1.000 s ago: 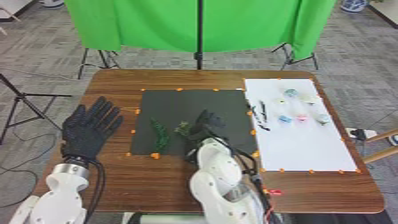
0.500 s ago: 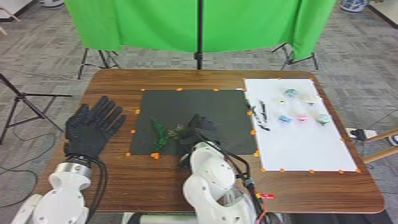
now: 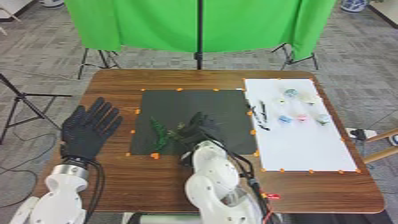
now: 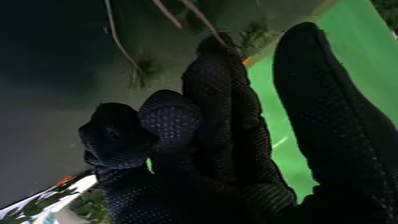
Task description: Arrange flowers
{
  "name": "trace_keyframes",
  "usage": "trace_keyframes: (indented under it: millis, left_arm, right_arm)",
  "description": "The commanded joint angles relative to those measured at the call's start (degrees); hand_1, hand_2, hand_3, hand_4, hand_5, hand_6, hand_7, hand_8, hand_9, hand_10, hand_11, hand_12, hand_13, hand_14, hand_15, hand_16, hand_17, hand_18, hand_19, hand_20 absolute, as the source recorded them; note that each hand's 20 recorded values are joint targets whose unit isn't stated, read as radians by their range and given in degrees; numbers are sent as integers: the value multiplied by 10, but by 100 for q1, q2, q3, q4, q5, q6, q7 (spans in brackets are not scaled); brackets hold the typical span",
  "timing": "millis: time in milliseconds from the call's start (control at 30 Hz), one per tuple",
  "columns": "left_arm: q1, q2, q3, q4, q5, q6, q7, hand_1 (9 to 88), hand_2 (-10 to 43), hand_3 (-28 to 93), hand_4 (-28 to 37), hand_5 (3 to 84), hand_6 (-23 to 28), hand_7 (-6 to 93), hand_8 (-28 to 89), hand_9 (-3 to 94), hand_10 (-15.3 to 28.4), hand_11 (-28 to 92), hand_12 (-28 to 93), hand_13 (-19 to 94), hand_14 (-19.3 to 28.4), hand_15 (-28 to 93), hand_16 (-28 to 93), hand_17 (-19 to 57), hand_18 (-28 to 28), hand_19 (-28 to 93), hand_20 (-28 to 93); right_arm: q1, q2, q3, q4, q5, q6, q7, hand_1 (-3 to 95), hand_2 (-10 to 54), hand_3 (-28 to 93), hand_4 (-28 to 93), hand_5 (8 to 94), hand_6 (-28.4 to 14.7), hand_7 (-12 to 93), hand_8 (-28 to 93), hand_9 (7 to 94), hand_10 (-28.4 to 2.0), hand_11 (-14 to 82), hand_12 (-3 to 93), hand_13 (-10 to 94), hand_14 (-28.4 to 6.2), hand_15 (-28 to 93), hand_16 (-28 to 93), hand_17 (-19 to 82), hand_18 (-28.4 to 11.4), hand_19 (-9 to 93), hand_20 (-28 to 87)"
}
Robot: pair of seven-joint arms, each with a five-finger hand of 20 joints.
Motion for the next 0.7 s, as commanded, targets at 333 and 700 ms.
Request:
trace_keyframes:
  millis: [333,700]
  left_arm:
    - [288,-190,-209,-122,13,-3,109,299,95,728,-223,430,92,85,-69,382,143,167,139,309,152,380,-18,-36,147,310,190]
    - [359,-213,-296,-131,62,-67,154,296,95,728,-223,431,92,84,-69,381,143,164,139,309,153,378,-17,-35,147,307,188]
  right_arm:
    - [574,1040,790,-422,-331,385,201,442,-95,701,-199,627,-86,153,-90,737,-195,423,318,665,-182,714,419,435,-276,932,471]
    - [975,1648,1216,358,-680,-536,273,429,-95,730,-248,565,-136,106,-84,493,-262,174,183,483,-240,721,291,394,-283,932,494]
